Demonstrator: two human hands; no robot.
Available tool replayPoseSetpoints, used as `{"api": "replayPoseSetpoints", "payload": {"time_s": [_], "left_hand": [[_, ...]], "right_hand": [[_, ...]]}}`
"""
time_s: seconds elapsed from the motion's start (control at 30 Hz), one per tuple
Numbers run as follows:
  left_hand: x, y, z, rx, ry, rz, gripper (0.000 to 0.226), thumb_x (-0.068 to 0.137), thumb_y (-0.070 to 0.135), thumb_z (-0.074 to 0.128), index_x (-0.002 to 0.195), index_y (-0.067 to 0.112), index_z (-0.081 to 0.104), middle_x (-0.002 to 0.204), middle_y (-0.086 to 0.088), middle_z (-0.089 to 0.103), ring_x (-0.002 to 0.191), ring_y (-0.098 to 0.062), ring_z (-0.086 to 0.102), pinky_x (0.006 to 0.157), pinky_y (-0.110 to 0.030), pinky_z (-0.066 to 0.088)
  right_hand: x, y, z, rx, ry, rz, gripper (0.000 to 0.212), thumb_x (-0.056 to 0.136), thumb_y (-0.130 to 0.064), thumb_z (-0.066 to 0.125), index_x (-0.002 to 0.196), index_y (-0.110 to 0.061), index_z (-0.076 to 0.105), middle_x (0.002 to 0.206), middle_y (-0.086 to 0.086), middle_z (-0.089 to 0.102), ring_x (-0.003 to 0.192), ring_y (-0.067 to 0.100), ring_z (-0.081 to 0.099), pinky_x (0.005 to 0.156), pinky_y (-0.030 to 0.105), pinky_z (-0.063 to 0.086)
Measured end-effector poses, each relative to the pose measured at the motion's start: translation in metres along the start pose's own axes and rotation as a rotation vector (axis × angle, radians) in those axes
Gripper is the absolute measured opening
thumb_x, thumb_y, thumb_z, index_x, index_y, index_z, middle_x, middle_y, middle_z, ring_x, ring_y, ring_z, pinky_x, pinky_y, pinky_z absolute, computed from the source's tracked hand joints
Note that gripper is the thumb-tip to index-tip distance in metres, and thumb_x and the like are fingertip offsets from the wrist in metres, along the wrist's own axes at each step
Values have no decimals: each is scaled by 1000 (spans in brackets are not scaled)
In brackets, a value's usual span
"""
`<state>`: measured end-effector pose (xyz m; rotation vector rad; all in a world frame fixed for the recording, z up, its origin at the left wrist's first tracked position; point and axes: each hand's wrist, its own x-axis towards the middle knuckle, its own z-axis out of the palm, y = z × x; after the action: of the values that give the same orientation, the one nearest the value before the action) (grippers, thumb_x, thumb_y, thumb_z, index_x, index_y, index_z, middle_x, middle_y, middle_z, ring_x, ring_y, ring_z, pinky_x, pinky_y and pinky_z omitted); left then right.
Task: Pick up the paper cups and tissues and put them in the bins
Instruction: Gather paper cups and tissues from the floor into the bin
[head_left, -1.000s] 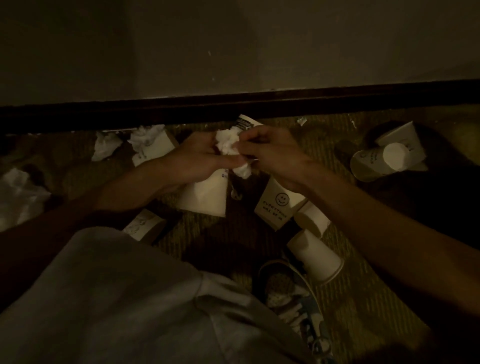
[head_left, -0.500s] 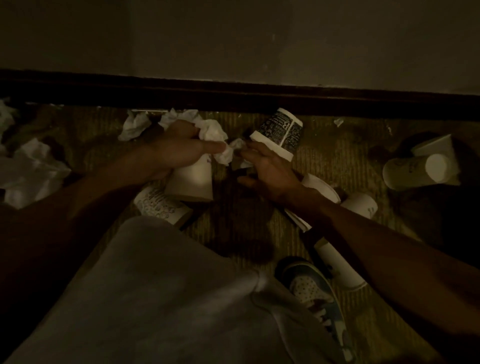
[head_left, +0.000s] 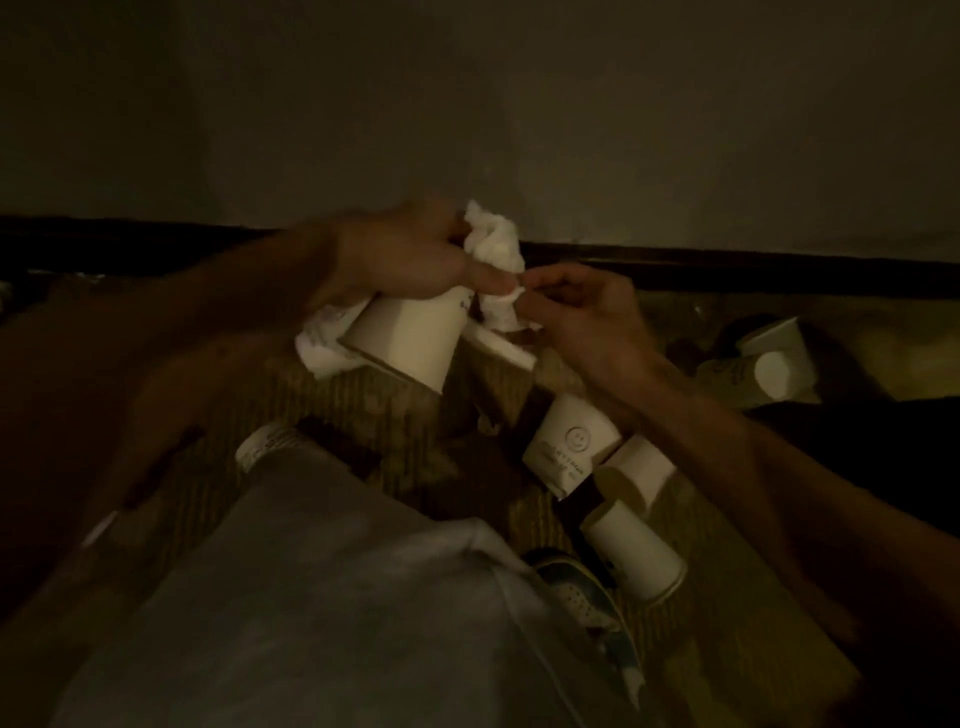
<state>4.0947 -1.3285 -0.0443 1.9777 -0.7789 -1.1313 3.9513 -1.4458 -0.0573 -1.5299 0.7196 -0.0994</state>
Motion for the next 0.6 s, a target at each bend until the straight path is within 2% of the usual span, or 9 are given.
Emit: {"api": "replayPoseSetpoints", "payload": {"time_s": [0.03, 0.07, 0.13, 0.2, 0.27, 0.33, 0.43, 0.53, 0.6], "left_hand": [[1, 29, -3, 40, -12, 44, 10, 78, 41, 76, 82, 36, 69, 75, 23, 70, 73, 9, 65, 59, -10, 47], [1, 60, -5, 75, -24, 91, 13, 77, 42, 76, 84, 34, 68, 75, 23, 70, 72, 8, 65, 60, -13, 49], [-1, 123, 3, 187, -49, 210, 18, 77, 44, 76, 84, 32, 64, 71, 23, 69, 68, 5, 65, 52, -11, 46], [-7, 183, 30, 321, -64, 341, 23, 76, 47, 75, 87, 34, 60, 73, 12, 67, 68, -5, 64, 52, -17, 46], [-13, 236, 73, 457, -29, 517, 24, 75, 45, 75, 80, 33, 55, 76, 12, 59, 70, -6, 58, 56, -25, 43], [-20, 277, 125, 548, 21, 682, 30, 75, 42, 73, 70, 29, 46, 72, 13, 51, 66, -10, 51, 53, -27, 36], [-22, 317, 204, 511, -35, 833, 26, 79, 40, 70, 79, 31, 46, 79, 11, 50, 75, -12, 50, 57, -28, 31], [-12, 334, 276, 455, -160, 858, 17, 82, 37, 68, 87, 24, 59, 84, 6, 61, 81, -16, 61, 62, -30, 41], [1, 335, 317, 452, -230, 836, 21, 85, 33, 67, 103, 21, 67, 95, 1, 69, 88, -18, 65, 65, -29, 48]], "right_hand": [[-8, -19, -18, 72, 0, -10, 4, 88, -8, 67, 87, -11, 70, 81, 0, 74, 79, 13, 72, 65, 24, 57], [-18, -38, -39, 112, -9, -26, 9, 89, -18, 66, 91, -11, 72, 87, 3, 75, 85, 16, 72, 69, 27, 58], [-42, -75, -84, 116, -41, -76, 26, 87, -39, 65, 99, -17, 73, 101, 6, 74, 96, 22, 71, 76, 34, 59], [-74, -102, -131, 53, 37, -145, 30, 82, -46, 70, 98, -21, 70, 98, 5, 74, 90, 22, 72, 69, 30, 57], [-109, -117, -177, 7, 205, -215, 27, 74, -42, 75, 89, -21, 67, 88, 8, 74, 78, 22, 72, 62, 27, 55], [-147, -122, -224, -16, 348, -268, 27, 70, -35, 75, 88, -17, 65, 85, 11, 74, 74, 24, 72, 60, 30, 56], [-207, -113, -290, -47, 489, -258, 27, 69, -28, 71, 90, -13, 63, 84, 10, 74, 72, 21, 73, 60, 26, 58], [-246, -82, -341, -150, 620, -165, 18, 77, -22, 70, 93, -17, 63, 81, 3, 74, 71, 16, 73, 61, 22, 57], [-256, -56, -367, -195, 696, -113, 12, 84, -12, 69, 93, -14, 64, 76, 3, 73, 69, 13, 72, 60, 21, 56]]}}
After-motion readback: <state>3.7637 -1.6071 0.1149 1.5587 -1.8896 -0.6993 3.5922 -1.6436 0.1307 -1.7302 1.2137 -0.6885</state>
